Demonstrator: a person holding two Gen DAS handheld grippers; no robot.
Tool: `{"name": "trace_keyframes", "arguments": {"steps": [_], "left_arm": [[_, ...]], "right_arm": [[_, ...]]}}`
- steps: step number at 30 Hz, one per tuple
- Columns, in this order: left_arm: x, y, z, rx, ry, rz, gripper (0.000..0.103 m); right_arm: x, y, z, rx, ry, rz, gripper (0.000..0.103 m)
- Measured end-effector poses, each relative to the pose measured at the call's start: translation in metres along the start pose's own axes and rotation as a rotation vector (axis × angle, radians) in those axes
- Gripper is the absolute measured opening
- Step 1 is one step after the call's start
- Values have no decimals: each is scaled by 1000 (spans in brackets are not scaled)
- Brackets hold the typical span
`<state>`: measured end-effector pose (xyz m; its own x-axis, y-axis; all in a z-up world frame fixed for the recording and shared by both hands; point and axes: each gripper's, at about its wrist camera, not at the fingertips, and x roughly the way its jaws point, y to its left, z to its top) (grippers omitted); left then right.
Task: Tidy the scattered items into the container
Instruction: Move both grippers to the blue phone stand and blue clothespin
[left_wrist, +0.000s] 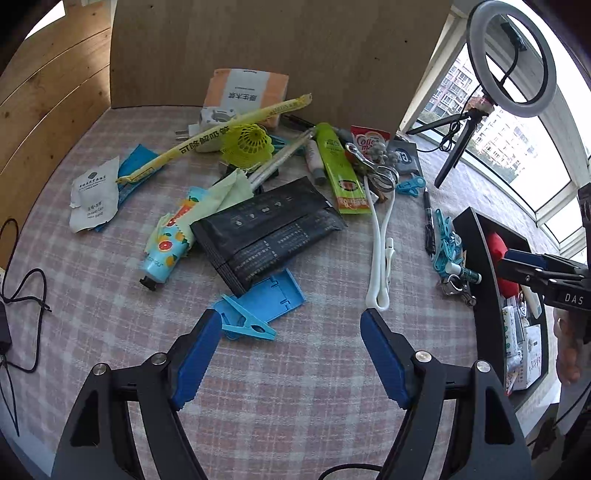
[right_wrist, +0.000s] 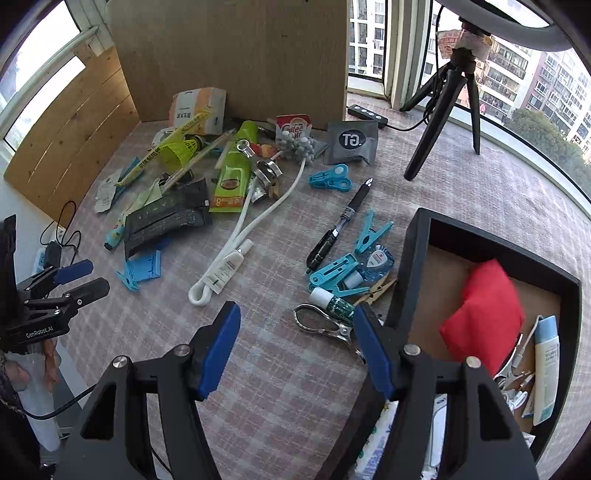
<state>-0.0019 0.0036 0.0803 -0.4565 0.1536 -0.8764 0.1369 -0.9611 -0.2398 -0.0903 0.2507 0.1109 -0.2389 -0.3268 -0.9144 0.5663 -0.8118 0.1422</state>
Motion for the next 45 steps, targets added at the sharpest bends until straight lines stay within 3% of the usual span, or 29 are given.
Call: {"name": "trace_keyframes", "arguments": {"steps": [8,16,23,27,31,41,45], "left_arm": [[-12,46,10,-71,-60,59,73],[-6,70,3,-107,-31,40,73],[11,46,-12,24,-10,20,73],[25,25,-20,133,-18,34,73],[36,14,-24,210,-24,42,73],[45,17,-25,263,-82,69,72],[53,15,-26,270,-73,77,69]], "right_arm": [[25,54,17,-62,20,42,62],[49,96,26,-142,51,73,62],[73,121,31,-208,87,91,61],[91,136,32,-254,121,104,48],[107,147,33,-285,153,100,47],[130,163,38,-317,195,99,44],[140,170,36,-333,217,71,32]]}}
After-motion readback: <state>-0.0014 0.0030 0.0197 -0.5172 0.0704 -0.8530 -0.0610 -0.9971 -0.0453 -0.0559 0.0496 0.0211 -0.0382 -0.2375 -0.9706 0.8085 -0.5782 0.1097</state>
